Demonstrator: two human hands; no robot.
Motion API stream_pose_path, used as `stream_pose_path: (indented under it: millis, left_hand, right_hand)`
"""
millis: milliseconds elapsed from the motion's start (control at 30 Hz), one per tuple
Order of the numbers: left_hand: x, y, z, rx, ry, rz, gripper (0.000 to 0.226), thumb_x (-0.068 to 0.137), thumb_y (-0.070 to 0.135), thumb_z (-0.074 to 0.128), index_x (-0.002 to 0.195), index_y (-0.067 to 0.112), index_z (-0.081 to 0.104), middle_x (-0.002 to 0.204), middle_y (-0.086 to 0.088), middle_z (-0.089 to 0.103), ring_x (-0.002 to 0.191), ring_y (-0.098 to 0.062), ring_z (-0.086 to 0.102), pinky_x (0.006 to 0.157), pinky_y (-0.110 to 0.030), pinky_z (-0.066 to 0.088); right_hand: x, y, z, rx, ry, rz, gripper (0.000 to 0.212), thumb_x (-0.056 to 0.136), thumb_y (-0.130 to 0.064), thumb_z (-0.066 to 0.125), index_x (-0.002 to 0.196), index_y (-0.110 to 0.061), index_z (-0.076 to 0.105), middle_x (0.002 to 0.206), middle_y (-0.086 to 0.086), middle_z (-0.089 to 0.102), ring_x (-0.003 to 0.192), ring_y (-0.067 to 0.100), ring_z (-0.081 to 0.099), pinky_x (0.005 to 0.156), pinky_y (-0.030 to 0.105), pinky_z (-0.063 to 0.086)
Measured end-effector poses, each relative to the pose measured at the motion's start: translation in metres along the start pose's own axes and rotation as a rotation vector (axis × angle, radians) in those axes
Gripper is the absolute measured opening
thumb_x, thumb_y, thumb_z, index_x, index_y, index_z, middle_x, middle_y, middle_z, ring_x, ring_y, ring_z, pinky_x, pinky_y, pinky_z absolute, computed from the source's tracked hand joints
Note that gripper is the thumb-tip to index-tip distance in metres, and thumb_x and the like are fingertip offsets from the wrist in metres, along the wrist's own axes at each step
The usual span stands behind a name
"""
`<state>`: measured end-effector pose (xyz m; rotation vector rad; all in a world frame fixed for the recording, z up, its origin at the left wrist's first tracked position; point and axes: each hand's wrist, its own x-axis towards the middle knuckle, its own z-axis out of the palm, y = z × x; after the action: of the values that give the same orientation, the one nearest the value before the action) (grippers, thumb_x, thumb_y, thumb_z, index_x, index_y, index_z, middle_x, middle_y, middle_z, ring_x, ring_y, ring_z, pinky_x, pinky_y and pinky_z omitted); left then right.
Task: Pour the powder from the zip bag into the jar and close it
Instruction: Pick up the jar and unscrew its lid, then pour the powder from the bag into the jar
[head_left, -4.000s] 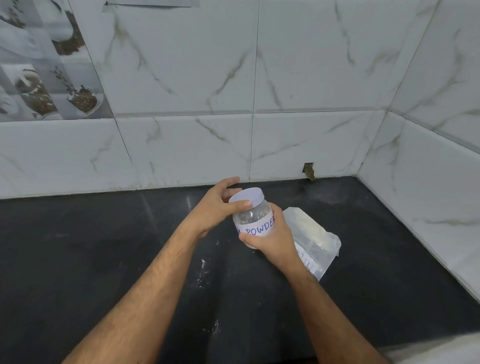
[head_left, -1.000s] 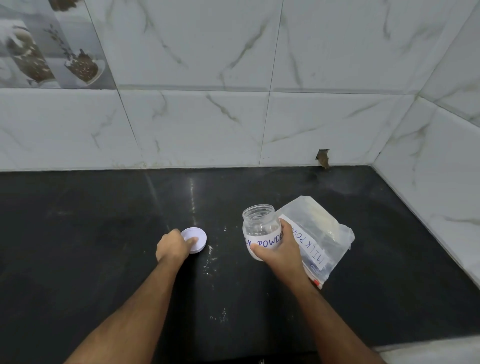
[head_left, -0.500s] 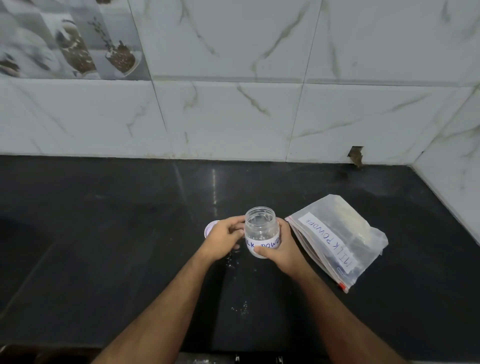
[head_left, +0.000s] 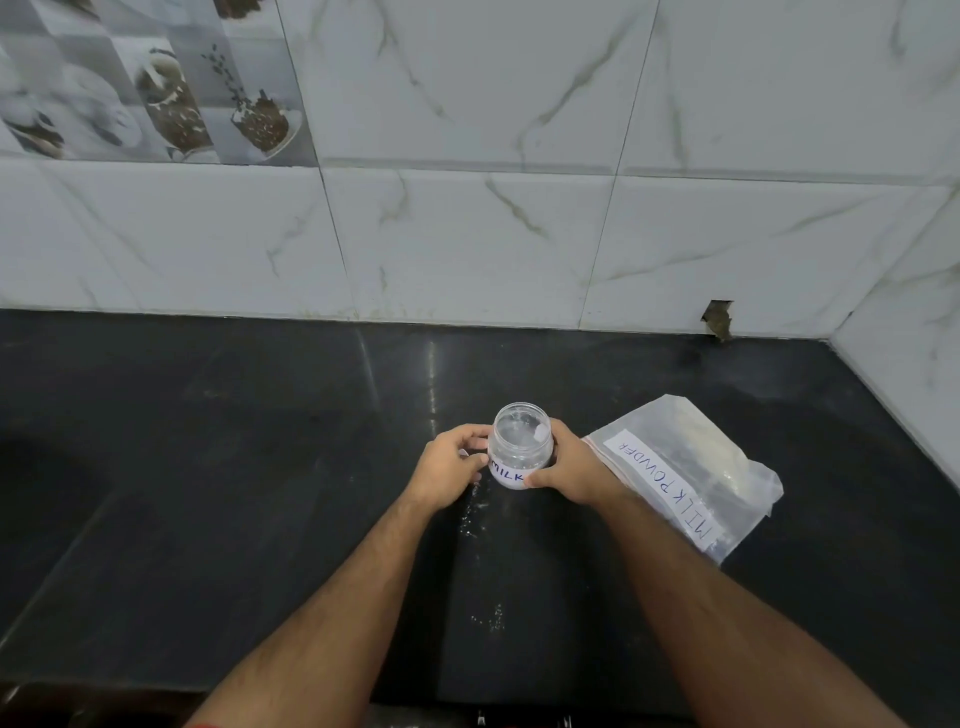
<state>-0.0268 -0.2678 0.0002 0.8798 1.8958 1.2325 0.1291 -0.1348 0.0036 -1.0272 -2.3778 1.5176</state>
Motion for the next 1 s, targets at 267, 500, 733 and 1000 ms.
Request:
stream_pose_path:
  millis: [267,500,733,1000]
  left_hand:
    - [0.000,-0.003,0.007,0.000,-0.002,-0.001,0.037,0.091,-0.001,0.062,0.119,0.023,0.068,0.100,0.007,0.071,0.083,-0.011,0.066,0.075,-0.029,0.060]
    - [0.000,0.028,0.010,0.069,0.359,0.204,0.019,0.093,0.013,0.062,0.107,0.020,0.072,0.083,0.006,0.073,0.074,-0.013,0.071,0.077,-0.029,0.058]
    - [-0.018,0.074,0.084,-0.026,0.081,0.239,0.014,0.091,0.021,0.063,0.085,0.033,0.068,0.078,-0.001,0.071,0.050,-0.006,0.064,0.051,-0.017,0.049]
    - [-0.020,0.030,0.150,0.085,0.044,-0.174,0.004,0.092,0.020,0.064,0.093,0.018,0.067,0.064,0.001,0.069,0.050,-0.011,0.063,0.048,-0.026,0.053]
  right_hand:
    - [-0.012,0.002,-0.007,0.018,0.009,-0.005,0.085,0.070,0.004,0.082,0.139,-0.024,0.041,0.124,-0.006,0.059,0.116,0.011,0.059,0.096,0.019,0.048]
    - [-0.027,0.003,-0.023,-0.151,0.326,0.046,0.054,0.081,-0.003,0.072,0.133,-0.015,0.060,0.121,0.004,0.064,0.100,0.013,0.059,0.094,0.032,0.052]
    - [-0.067,0.037,-0.060,-0.601,0.505,0.171,0.026,0.085,-0.036,0.075,0.106,-0.024,0.065,0.109,-0.002,0.068,0.094,0.017,0.064,0.073,0.026,0.044]
    - [-0.095,0.079,-0.055,-0.804,0.472,0.155,0.049,0.084,-0.045,0.074,0.124,-0.025,0.054,0.119,0.002,0.064,0.099,0.019,0.062,0.087,0.036,0.054]
